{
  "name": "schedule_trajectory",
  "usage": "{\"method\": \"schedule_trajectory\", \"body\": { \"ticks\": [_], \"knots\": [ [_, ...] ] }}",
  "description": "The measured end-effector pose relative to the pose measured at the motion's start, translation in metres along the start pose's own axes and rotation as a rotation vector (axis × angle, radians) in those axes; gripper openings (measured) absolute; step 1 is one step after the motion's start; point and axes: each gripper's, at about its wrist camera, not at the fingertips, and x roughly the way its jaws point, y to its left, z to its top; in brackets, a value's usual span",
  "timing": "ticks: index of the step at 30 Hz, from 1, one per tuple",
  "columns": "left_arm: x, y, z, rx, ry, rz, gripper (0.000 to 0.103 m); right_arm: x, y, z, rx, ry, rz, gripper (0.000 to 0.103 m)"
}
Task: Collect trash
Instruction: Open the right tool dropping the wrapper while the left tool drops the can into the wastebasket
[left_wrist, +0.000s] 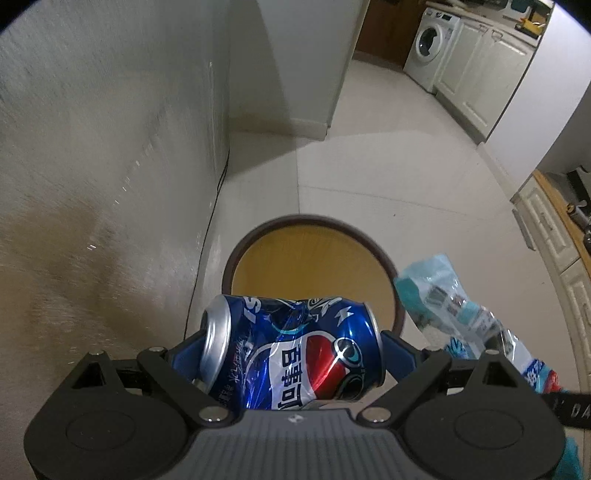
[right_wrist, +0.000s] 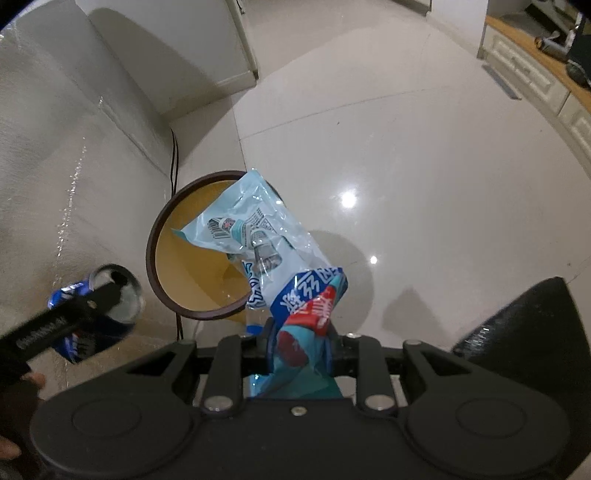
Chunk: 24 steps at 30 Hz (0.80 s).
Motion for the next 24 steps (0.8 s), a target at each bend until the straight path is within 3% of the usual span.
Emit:
{"method": "schedule_trajectory", "body": {
  "ticks": [11, 15, 20, 24],
  "knots": [
    [0.072, -0.005, 0.001, 0.094, 0.029, 0.033, 0.095, 0.088, 0.032, 0.059, -0.015, 0.142, 0.067, 0.031],
    [0.094, -0.008, 0.002, 0.182, 0.035, 0.052, 0.095, 0.117, 0.04, 0.074, -0.036, 0.21, 0.033, 0.034],
    [0.11, -0.016, 0.002, 0.308, 0.041, 0.05, 0.095, 0.134, 0.054, 0.082, -0.056, 0.199, 0.009, 0.034],
    [0.116, -0.019, -0.002, 0.354, 0.045, 0.042, 0.095, 0.14, 0.058, 0.085, -0.034, 0.183, 0.015, 0.039]
  ]
}}
